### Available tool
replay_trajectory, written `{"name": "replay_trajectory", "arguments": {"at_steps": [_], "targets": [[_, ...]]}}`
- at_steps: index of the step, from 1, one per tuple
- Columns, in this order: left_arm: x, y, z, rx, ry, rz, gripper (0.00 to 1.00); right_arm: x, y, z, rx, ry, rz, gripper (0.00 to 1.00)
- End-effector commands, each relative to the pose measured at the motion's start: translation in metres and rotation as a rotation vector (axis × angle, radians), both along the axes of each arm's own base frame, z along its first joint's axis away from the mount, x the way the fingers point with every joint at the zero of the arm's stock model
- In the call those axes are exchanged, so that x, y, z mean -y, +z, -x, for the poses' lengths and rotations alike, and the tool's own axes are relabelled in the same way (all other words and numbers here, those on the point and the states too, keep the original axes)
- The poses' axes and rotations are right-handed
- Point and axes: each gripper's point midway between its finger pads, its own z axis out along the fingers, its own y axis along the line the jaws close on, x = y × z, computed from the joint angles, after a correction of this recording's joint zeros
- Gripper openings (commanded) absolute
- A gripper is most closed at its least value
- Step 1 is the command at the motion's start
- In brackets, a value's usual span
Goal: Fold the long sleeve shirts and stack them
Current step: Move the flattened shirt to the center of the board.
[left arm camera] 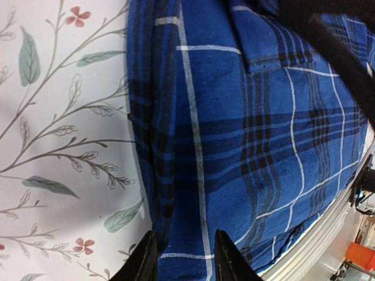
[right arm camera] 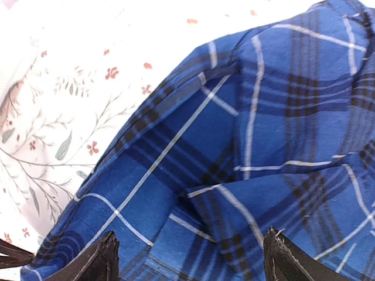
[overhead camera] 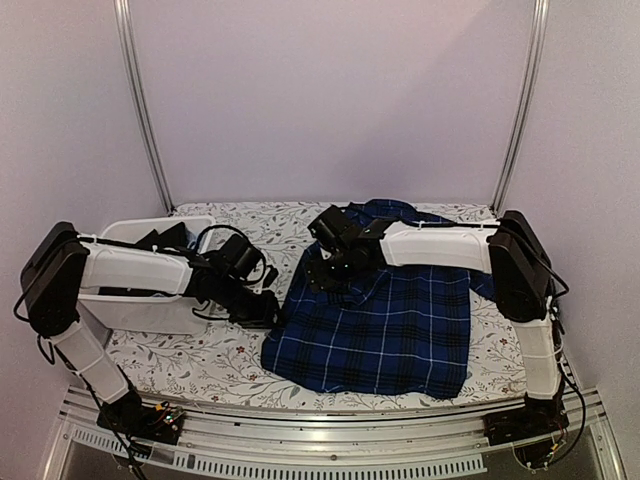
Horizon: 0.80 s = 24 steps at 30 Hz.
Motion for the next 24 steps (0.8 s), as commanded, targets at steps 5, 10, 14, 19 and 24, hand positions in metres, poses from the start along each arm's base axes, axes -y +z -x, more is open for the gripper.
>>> {"name": "replay_trajectory", "arguments": {"at_steps": [5,10,14,19,24], "targets": [[-0.016,0.016,-0.007,0.067,0.039,-0.054,0.34,-0.007,-0.043,-0.011,-0.016,-0.041,0.071,0.83],[-0.02,0.018,-0.007,0.08,0.047,-0.063,0.35,0.003,-0.057,-0.025,0.021,-0.129,0.114,0.81],[-0.026,0.019,-0.004,0.086,0.055,-0.08,0.35,0.013,-0.059,-0.031,0.028,-0.184,0.121,0.73],[-0.033,0.02,-0.001,0.086,0.057,-0.099,0.35,0.018,-0.058,-0.033,0.025,-0.201,0.117,0.53],[-0.036,0.022,0.004,0.084,0.06,-0.1,0.35,0.021,-0.041,-0.036,0.041,-0.21,0.095,0.39]]}}
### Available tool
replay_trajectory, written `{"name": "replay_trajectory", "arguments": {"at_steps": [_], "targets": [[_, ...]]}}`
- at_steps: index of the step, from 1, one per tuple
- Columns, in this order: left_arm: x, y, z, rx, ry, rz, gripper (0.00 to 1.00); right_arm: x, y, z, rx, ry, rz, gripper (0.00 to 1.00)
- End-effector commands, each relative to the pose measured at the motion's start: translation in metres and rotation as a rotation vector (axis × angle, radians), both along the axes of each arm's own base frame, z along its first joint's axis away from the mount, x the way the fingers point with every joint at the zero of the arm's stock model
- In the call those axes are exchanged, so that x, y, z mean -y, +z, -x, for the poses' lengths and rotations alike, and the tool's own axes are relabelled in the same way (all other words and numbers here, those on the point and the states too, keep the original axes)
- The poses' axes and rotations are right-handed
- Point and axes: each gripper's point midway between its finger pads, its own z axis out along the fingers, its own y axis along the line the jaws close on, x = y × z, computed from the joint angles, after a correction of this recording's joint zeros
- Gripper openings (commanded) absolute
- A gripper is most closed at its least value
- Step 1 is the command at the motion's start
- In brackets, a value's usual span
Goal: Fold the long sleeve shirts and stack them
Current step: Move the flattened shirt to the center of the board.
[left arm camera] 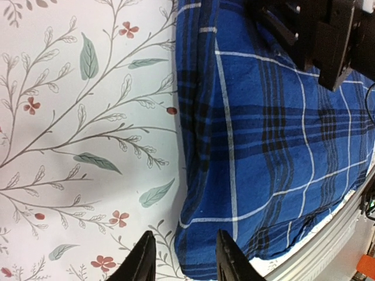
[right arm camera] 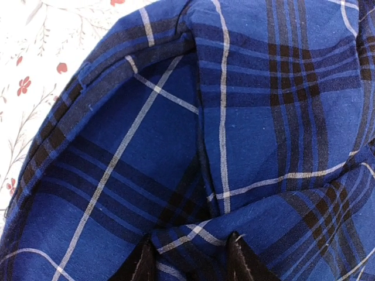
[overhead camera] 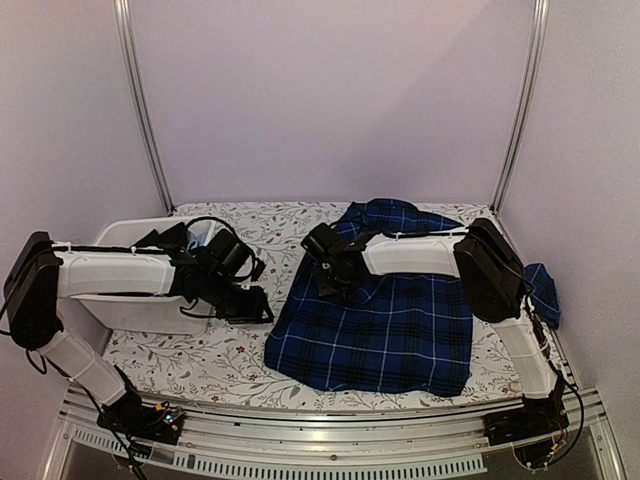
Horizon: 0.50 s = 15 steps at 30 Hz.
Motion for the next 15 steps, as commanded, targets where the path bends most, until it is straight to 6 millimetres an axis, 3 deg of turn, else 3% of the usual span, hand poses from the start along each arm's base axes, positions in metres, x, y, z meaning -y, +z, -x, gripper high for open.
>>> {"name": "replay_trajectory", "arguments": {"at_steps": [1,6,10,15], "targets": [[-0.01,0.002,0.005,0.007,0.004,-0.018,0.35,0.011,0.02,-0.01,0.034,-0.043,-0.006,0.38],[-0.009,0.001,0.01,-0.008,0.002,-0.005,0.35,0.007,0.036,-0.009,0.041,-0.014,-0.044,0.36],[-0.009,-0.003,0.014,-0.026,-0.002,0.005,0.37,0.002,0.038,-0.006,0.027,0.014,-0.065,0.51],[-0.005,-0.013,0.027,-0.065,-0.022,0.025,0.4,0.0,0.041,-0.005,0.026,0.022,-0.076,0.54]]}}
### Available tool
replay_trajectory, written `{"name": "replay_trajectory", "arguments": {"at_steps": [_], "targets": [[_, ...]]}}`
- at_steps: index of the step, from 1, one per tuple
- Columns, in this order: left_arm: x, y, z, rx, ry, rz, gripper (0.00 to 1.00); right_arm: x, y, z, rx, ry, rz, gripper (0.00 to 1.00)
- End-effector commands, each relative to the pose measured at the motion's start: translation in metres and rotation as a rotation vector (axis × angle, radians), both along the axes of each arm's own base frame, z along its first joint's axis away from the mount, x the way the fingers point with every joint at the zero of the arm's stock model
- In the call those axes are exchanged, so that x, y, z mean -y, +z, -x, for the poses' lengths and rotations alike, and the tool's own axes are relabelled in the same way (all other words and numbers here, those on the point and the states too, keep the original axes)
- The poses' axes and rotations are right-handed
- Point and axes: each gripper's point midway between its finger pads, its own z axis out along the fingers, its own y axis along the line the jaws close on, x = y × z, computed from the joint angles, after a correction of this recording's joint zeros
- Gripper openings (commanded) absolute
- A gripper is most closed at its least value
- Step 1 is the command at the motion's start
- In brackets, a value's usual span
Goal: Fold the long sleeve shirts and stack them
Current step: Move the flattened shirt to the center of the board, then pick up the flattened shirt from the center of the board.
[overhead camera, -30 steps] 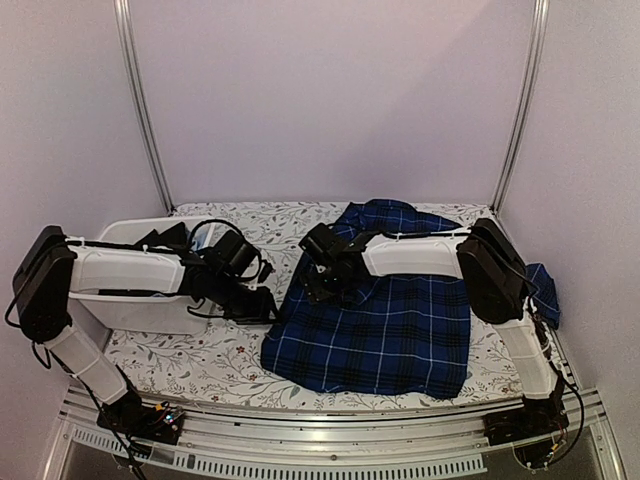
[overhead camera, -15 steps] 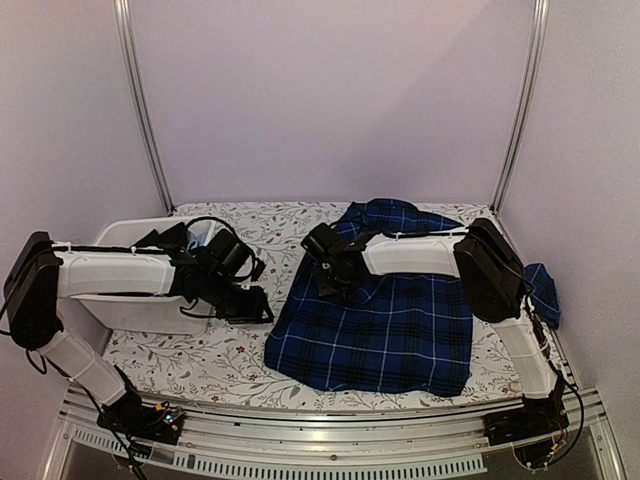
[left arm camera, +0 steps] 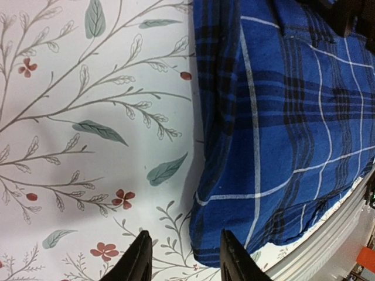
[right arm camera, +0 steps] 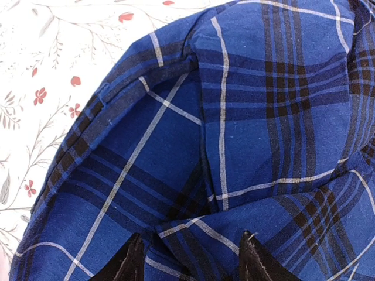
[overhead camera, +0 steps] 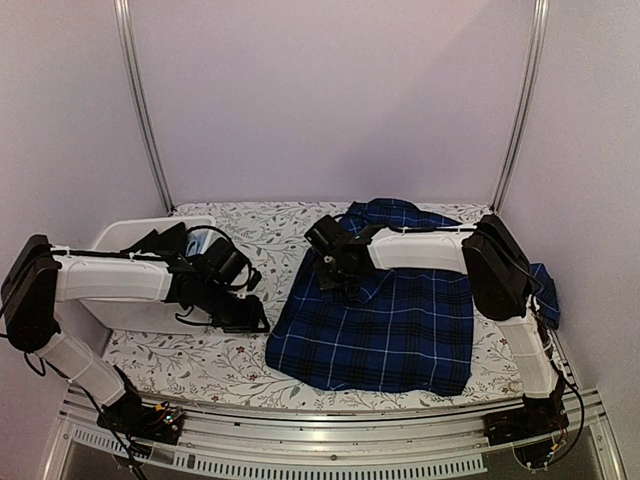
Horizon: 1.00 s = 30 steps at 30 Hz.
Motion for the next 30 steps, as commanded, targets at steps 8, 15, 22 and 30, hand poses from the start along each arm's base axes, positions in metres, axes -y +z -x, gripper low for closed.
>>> {"name": "replay_trajectory", "arguments": {"at_steps": [8,15,22,30], "targets": [[0.019,-0.019,0.034,-0.064,-0.064,0.021,0.46,0.0,0.034,-0.004,0.034,0.017,-0.056,0.57],[0.019,-0.028,0.046,-0.084,-0.053,-0.012,0.1,0.001,0.042,-0.003,0.037,0.022,-0.067,0.61],[0.011,-0.024,0.057,-0.094,-0.035,-0.016,0.0,0.001,0.054,0.0,0.046,0.036,-0.084,0.69],[0.007,-0.02,0.064,-0.098,-0.021,-0.014,0.0,-0.001,0.049,0.007,0.024,0.063,-0.067,0.72]]}}
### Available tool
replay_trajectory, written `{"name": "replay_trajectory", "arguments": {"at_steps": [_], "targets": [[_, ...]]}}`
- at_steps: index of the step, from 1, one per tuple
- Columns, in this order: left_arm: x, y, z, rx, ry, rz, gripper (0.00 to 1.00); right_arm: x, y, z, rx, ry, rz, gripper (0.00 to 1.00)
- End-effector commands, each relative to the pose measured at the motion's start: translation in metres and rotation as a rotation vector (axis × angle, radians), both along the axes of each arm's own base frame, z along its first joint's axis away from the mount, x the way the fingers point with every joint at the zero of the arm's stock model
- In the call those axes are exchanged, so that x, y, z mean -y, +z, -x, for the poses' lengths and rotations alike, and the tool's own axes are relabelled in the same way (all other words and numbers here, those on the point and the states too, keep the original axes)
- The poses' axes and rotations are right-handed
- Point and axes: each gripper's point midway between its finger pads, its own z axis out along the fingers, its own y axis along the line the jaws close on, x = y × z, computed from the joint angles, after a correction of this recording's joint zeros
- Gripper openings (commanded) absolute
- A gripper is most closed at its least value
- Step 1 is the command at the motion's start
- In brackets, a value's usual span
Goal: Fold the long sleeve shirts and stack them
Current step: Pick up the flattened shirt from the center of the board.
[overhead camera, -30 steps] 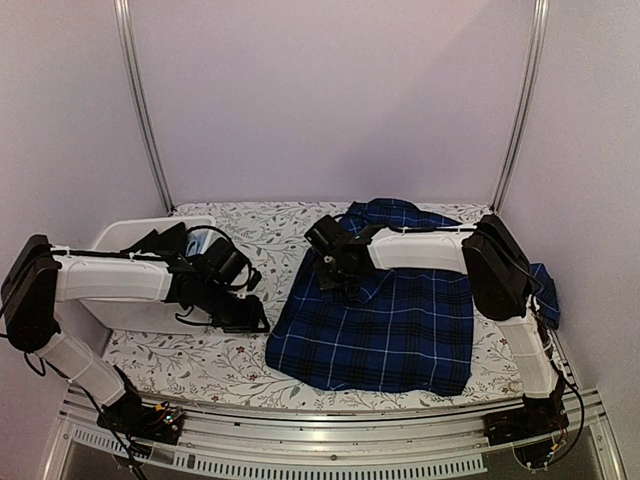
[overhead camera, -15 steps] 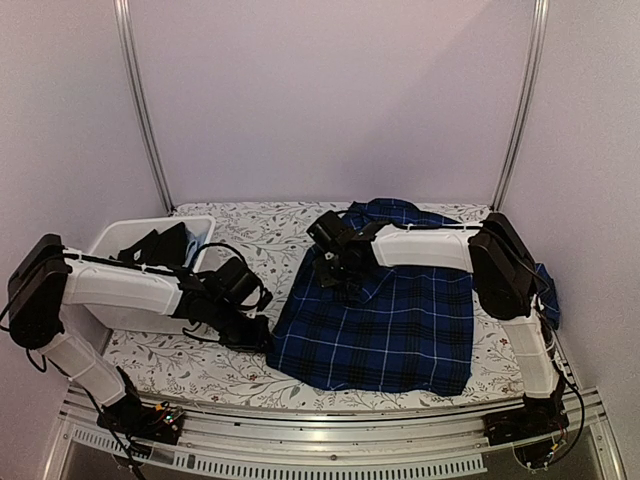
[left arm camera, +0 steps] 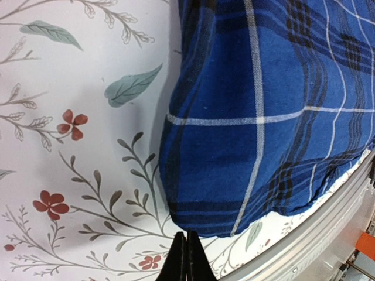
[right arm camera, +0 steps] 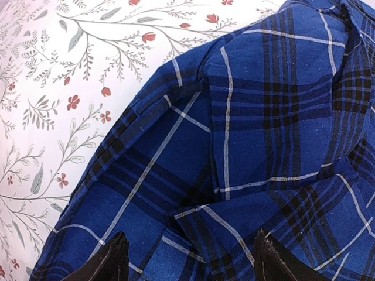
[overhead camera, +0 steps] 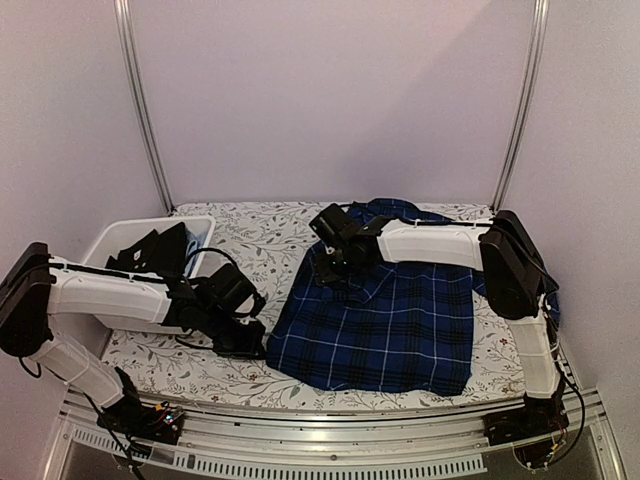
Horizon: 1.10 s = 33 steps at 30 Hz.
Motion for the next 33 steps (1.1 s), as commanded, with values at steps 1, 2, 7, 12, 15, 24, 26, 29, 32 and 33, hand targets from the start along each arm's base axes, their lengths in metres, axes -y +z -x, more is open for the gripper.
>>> {"name": "replay_trajectory", "arguments": {"at_steps": [1,2,7,12,15,24,26,29,32,33], "targets": [[-0.004,0.001,0.006,-0.003,0.008,-0.01,0.0,0.001,0.015,0.003,0.011,0.019,-0.009,0.72],[-0.004,0.001,0.006,-0.004,0.01,-0.01,0.0,0.002,0.012,0.005,0.004,0.021,-0.003,0.71],[-0.002,0.001,0.006,-0.001,0.011,-0.008,0.0,-0.001,-0.003,0.006,-0.01,0.024,0.018,0.66],[-0.001,0.0,0.006,-0.002,0.002,-0.011,0.0,0.0,-0.025,0.002,-0.024,0.003,0.052,0.65],[-0.001,0.001,0.006,-0.001,0.001,-0.011,0.0,0.007,-0.036,-0.008,-0.016,-0.041,0.073,0.65],[0.0,0.002,0.004,0.004,-0.003,-0.012,0.0,0.005,-0.054,-0.025,-0.032,-0.056,0.046,0.64],[0.0,0.002,0.004,0.005,-0.002,-0.012,0.0,0.007,-0.052,-0.025,-0.026,-0.064,0.047,0.59],[0.0,0.002,0.004,0.006,-0.006,-0.013,0.0,0.008,-0.041,-0.027,-0.008,-0.076,0.036,0.49],[0.0,0.002,0.003,0.008,-0.009,-0.017,0.0,0.007,-0.026,-0.031,0.016,-0.083,0.019,0.35],[0.0,0.002,0.003,0.009,-0.009,-0.017,0.0,0.007,-0.022,-0.032,0.023,-0.083,0.014,0.31]]}}
